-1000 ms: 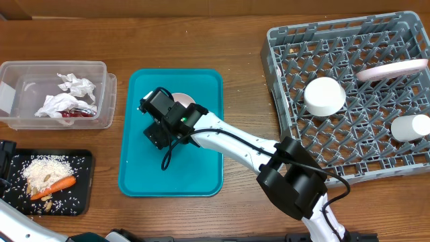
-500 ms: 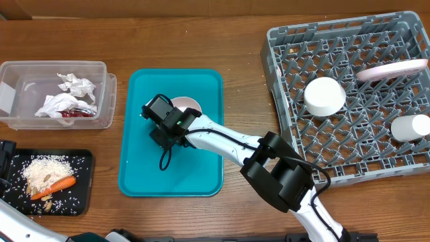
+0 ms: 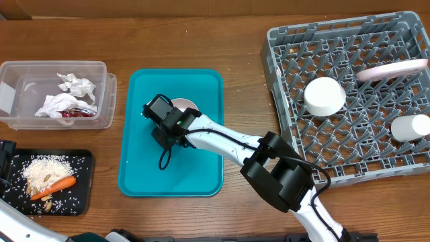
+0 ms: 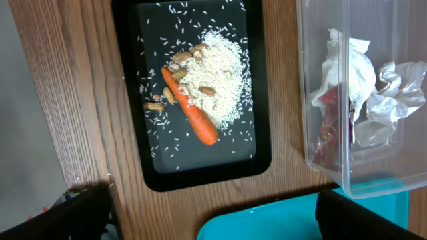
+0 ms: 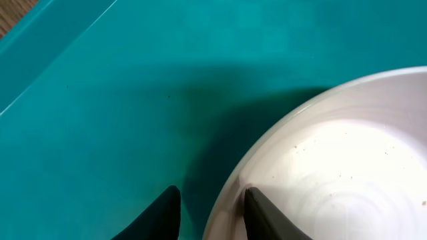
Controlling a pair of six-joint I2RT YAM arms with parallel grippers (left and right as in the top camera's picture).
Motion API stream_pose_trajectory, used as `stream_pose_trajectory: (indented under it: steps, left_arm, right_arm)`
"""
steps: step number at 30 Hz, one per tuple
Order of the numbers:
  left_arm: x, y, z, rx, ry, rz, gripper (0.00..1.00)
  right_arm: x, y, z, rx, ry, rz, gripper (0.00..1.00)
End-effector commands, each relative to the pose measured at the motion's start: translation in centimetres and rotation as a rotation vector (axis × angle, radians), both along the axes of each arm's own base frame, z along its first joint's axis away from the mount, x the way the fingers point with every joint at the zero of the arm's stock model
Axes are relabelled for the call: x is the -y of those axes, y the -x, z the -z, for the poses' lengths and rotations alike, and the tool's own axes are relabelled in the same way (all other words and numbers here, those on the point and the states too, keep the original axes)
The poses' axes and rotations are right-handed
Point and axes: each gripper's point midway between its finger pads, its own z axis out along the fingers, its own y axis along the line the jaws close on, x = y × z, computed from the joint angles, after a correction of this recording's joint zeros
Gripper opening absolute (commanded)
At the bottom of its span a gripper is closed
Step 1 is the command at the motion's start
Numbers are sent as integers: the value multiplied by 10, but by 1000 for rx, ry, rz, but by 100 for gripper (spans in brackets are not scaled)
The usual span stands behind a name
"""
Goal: Sort waste into correct bins and load items into the dishwasher
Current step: 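Lower the right gripper and grip the rim of the white bowl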
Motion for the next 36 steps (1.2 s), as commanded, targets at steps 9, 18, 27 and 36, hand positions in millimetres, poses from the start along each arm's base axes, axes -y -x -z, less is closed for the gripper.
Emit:
stream_pose_trajectory:
  steps: [9,18,27,36]
  left_arm:
    - [0,1,-3,11,-5,-8,100]
    - [0,1,-3,11,-5,-8,100]
    - [0,1,-3,11,-5,-8,100]
    - [0,1,-3,10,-6,-8,100]
  right_arm:
    - [-7,-11,-45,54,-74,28,23]
    - [-8,-13,-62,62,-107,50,16]
    - [-7,-12,-63,58,-104,53,15]
    - [-3,-8,-58,39,-84,58,4]
